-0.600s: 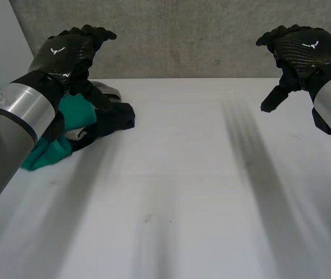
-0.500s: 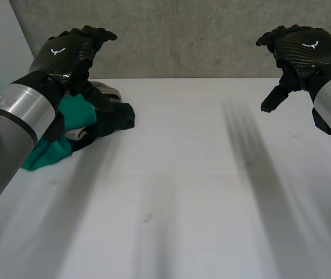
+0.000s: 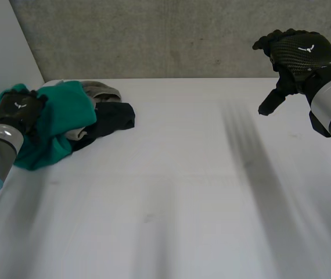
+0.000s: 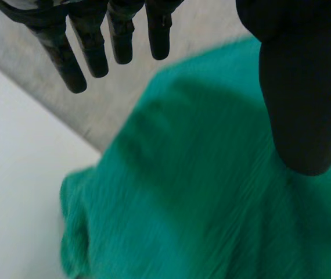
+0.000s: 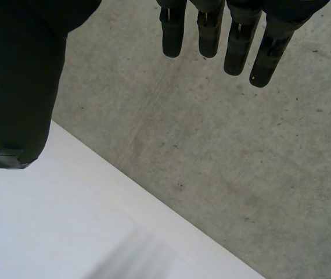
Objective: Fold the laundry.
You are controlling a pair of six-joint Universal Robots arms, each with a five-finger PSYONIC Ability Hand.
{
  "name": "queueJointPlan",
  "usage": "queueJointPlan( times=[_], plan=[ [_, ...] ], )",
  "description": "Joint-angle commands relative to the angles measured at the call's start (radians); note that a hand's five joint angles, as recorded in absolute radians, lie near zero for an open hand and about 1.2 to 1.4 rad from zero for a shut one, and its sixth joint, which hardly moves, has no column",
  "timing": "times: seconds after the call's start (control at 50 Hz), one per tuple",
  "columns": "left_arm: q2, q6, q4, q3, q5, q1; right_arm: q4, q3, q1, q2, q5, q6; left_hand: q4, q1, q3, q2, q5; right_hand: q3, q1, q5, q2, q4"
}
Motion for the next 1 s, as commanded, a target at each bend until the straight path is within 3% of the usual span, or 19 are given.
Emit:
queueJointPlan(
  times=[0.02,0.08,0.1,0.2,0.3,0.4,0.54,0.56,0.58,0.6,0.62,0.7,0.78,0.86,1.0],
  plan=[
    [-0.193,0.023,0.056,0.129,-0.028,0.049,0.0,0.006,0.001,0.023,0.001,-0.001,0.419,0.415,0.411,0.417,0.402,-0.041,-0.021,-0.055,-0.048,-0.061],
    [-0.2,0.015,0.056,0.143,-0.036,0.056,0.002,0.008,0.001,0.025,0.004,-0.004,0.928,0.924,0.92,0.926,0.911,-0.041,-0.021,-0.055,-0.048,-0.061],
    [-0.196,0.009,0.061,0.142,-0.042,0.046,0.002,0.008,0.001,0.026,0.006,-0.004,1.188,1.184,1.18,1.186,1.171,-0.041,-0.021,-0.055,-0.048,-0.061],
    [-0.063,-0.078,0.053,0.131,-0.06,0.002,0.0,0.003,-0.003,0.025,0.007,-0.004,1.19,1.186,1.183,1.188,1.173,-0.041,-0.021,-0.055,-0.048,-0.061],
    [0.117,-0.287,0.052,0.073,-0.062,-0.183,0.002,-0.006,-0.009,0.025,0.009,-0.002,1.19,1.186,1.183,1.188,1.173,-0.041,-0.021,-0.055,-0.048,-0.061],
    [0.264,-0.407,0.027,0.004,-0.06,-0.349,0.002,-0.009,-0.012,0.017,0.01,-0.004,1.19,1.186,1.183,1.188,1.173,-0.041,-0.021,-0.055,-0.048,-0.061],
    [0.176,-0.5,-0.046,-0.036,-0.054,-0.641,0.002,-0.011,-0.013,0.003,0.009,-0.004,1.19,1.186,1.183,1.188,1.173,-0.041,-0.021,-0.055,-0.048,-0.061],
    [0.145,-0.506,-0.059,-0.03,-0.053,-0.67,0.003,-0.011,-0.013,0.003,0.009,-0.004,0.938,0.934,0.93,0.936,0.921,-0.041,-0.021,-0.055,-0.048,-0.061],
    [0.099,-0.51,-0.089,-0.019,-0.053,-0.72,0.003,-0.011,-0.013,0.003,0.009,-0.004,0.156,0.152,0.149,0.154,0.14,-0.041,-0.021,-0.055,-0.048,-0.061],
    [0.079,-0.507,-0.106,-0.015,-0.051,-0.74,0.003,-0.011,-0.013,0.003,0.007,-0.004,-0.031,-0.035,-0.039,-0.034,-0.048,-0.041,-0.021,-0.055,-0.048,-0.061],
    [0.05,-0.506,-0.132,-0.001,-0.048,-0.763,0.003,-0.011,-0.013,0.003,0.006,-0.004,0.047,0.043,0.039,0.045,0.03,-0.041,-0.021,-0.055,-0.048,-0.061],
    [0.03,-0.511,-0.186,0.027,-0.045,-0.759,0.003,-0.011,-0.013,0.005,0.001,-0.005,-0.031,-0.035,-0.039,-0.034,-0.048,-0.041,-0.021,-0.055,-0.048,-0.061],
    [0.089,-0.502,-0.195,0.028,-0.062,-0.673,0.005,-0.009,-0.011,0.009,0.0,-0.009,-0.031,-0.035,-0.039,-0.034,-0.048,-0.041,-0.021,-0.055,-0.048,-0.061],
    [0.174,-0.499,-0.195,0.01,-0.051,-0.522,0.012,-0.003,0.001,0.019,-0.002,-0.038,-0.022,-0.026,-0.029,-0.024,-0.039,-0.041,-0.021,-0.055,-0.048,-0.061],
    [0.186,-0.419,-0.197,-0.008,-0.043,-0.396,0.133,0.002,0.014,0.092,-0.002,-0.199,0.005,0.001,-0.003,0.002,-0.012,-0.041,-0.021,-0.055,-0.048,-0.061]
  ],
)
